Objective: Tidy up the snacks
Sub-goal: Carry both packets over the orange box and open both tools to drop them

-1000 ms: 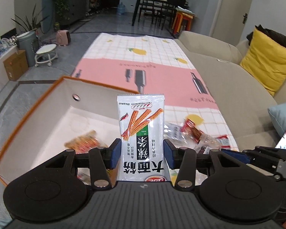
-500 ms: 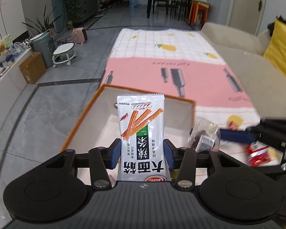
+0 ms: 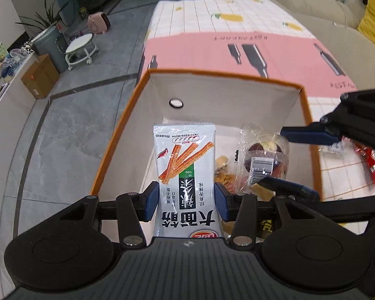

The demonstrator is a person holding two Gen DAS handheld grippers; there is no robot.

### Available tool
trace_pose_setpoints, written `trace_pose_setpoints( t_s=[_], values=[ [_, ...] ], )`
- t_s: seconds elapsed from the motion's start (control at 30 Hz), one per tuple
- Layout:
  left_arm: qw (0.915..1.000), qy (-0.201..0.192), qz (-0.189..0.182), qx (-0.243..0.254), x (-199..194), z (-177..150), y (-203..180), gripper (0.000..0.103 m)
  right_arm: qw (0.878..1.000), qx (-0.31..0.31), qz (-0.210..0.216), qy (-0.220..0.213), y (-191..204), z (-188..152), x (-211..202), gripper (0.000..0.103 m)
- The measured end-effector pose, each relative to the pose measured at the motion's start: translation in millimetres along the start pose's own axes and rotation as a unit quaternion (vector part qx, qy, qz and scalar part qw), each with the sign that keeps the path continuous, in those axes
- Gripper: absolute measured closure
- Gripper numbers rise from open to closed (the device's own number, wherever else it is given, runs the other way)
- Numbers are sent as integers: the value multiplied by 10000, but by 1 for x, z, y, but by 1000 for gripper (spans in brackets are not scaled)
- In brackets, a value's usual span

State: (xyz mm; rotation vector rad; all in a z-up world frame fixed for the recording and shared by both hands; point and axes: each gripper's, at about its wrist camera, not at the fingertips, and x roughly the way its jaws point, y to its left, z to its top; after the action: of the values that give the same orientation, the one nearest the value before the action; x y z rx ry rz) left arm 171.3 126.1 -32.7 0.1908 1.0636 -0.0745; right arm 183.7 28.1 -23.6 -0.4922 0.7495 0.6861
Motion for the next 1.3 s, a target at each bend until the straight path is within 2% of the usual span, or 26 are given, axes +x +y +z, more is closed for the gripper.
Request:
trace_pose_setpoints(
  t_s=[0.17,0.47,0.7,0.77,0.8,1.0,1.3],
  values=[
    [9998,188,-33,104,13,-2,1,50,9992,-306,-25,259,6,0,19,63],
    [9981,553,131,221,34,-5,1,50,9971,-483,-108,570,11,1,43,62],
    [9974,626,229,259,37,-7,-1,49,9964,-485,-144,685,10,0,51,62],
    [9974,632,234,273,36,-7,-2,47,9964,-468,-124,698,8,0,51,62],
    [9973,629,250,292,35,-6,-2,43,9965,-464,-101,692,8,-1,50,61],
    [9971,395,461,468,23,-2,-7,31,9966,-549,-225,580,8,1,45,47],
    [9982,-180,474,311,-18,5,-15,30,9984,-313,-475,47,-4,2,4,36]
  ],
)
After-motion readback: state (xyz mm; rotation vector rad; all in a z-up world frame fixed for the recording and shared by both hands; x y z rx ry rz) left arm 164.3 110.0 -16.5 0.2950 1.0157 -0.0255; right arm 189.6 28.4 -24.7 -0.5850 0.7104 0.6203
